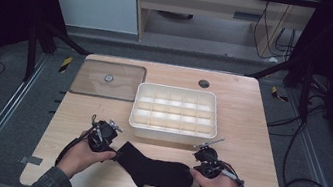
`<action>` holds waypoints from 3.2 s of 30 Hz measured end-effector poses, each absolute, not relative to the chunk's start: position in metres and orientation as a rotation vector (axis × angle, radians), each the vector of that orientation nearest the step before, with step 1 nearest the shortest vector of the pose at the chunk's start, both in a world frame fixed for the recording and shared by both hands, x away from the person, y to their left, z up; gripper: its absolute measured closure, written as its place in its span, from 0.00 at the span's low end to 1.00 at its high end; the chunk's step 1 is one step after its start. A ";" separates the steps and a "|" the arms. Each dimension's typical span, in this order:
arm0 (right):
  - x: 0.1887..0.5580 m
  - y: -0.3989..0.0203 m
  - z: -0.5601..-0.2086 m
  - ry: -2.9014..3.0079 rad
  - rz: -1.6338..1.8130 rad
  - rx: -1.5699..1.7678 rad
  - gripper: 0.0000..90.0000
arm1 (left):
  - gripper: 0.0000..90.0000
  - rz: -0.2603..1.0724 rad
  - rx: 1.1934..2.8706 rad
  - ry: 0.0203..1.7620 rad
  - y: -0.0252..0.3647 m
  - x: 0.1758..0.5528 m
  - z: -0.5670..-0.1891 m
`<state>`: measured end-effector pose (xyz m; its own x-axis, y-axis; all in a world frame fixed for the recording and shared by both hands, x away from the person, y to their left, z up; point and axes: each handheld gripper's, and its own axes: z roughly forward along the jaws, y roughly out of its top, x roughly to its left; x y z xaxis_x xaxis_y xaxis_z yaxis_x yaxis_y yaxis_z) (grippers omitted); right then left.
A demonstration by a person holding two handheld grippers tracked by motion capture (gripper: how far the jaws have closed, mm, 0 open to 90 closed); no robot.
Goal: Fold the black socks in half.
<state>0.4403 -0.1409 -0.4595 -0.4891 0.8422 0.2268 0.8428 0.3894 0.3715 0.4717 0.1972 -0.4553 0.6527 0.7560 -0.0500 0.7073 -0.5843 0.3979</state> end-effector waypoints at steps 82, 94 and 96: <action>0.436 -0.125 -0.461 -2.649 -0.800 -1.439 0.96 | 0.89 0.133 2.537 1.013 0.197 0.471 -0.418; 0.436 -0.121 -0.463 -2.630 -0.829 -1.419 0.96 | 0.89 0.135 2.532 0.951 0.182 0.467 -0.404; 0.436 -0.121 -0.463 -2.609 -0.846 -1.421 0.96 | 0.89 0.136 2.534 0.948 0.181 0.467 -0.404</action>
<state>0.4363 -0.1206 -0.4635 -0.5754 0.7623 0.2963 0.7911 0.4268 0.4382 0.4674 0.1809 -0.4042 0.7613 0.6459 -0.0570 0.6037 -0.6741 0.4256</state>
